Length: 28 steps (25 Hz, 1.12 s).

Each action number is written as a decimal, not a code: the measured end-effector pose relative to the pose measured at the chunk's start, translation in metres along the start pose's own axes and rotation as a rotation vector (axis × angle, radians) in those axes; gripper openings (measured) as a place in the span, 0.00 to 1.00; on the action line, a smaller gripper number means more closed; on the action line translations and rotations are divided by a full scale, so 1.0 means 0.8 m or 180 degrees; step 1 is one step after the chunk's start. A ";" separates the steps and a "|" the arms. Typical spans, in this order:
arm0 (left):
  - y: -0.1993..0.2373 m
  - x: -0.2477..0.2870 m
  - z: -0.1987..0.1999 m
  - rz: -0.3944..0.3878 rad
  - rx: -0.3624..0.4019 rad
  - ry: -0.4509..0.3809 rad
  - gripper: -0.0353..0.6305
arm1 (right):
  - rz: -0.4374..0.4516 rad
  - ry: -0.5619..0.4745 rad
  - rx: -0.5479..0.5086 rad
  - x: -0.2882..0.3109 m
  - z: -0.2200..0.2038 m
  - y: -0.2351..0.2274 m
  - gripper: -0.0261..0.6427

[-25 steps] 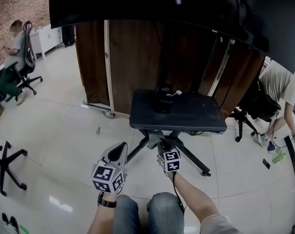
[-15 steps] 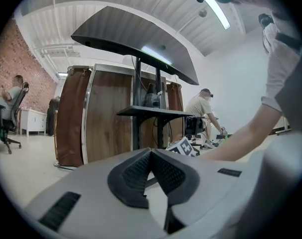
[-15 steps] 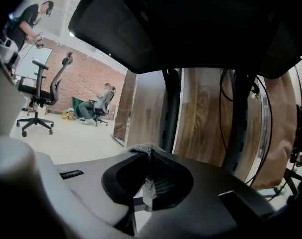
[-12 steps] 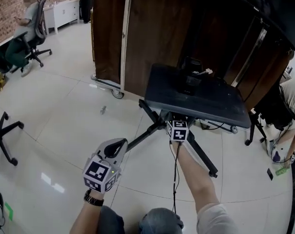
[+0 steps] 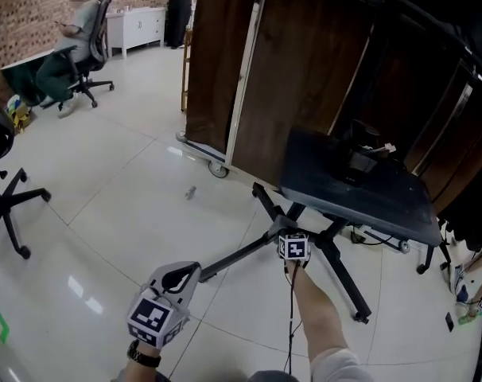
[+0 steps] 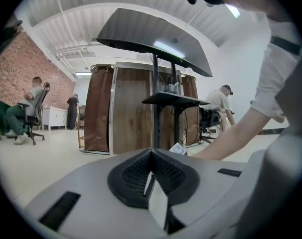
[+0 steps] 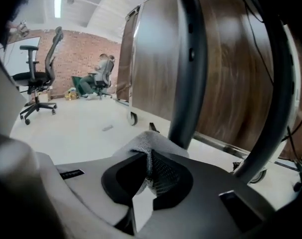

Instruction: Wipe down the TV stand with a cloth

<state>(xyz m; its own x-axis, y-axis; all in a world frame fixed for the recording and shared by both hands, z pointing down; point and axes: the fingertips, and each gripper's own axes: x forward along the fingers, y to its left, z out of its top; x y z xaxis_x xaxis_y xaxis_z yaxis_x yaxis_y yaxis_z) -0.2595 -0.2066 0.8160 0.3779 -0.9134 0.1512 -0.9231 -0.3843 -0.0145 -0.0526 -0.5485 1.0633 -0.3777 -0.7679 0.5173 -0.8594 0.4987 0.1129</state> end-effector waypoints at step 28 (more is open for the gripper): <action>-0.024 0.104 -0.032 -0.0139 -0.0062 -0.0046 0.09 | 0.0170 -0.1568 0.0160 -0.239 0.034 0.049 0.04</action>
<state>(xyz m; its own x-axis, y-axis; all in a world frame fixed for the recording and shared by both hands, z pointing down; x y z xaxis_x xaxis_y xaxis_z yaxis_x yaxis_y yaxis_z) -0.2120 -0.2714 0.8543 0.4188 -0.8977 0.1369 -0.9068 -0.4214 0.0111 -0.0235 -0.3927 0.9456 -0.5291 -0.8466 0.0578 -0.8454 0.5317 0.0499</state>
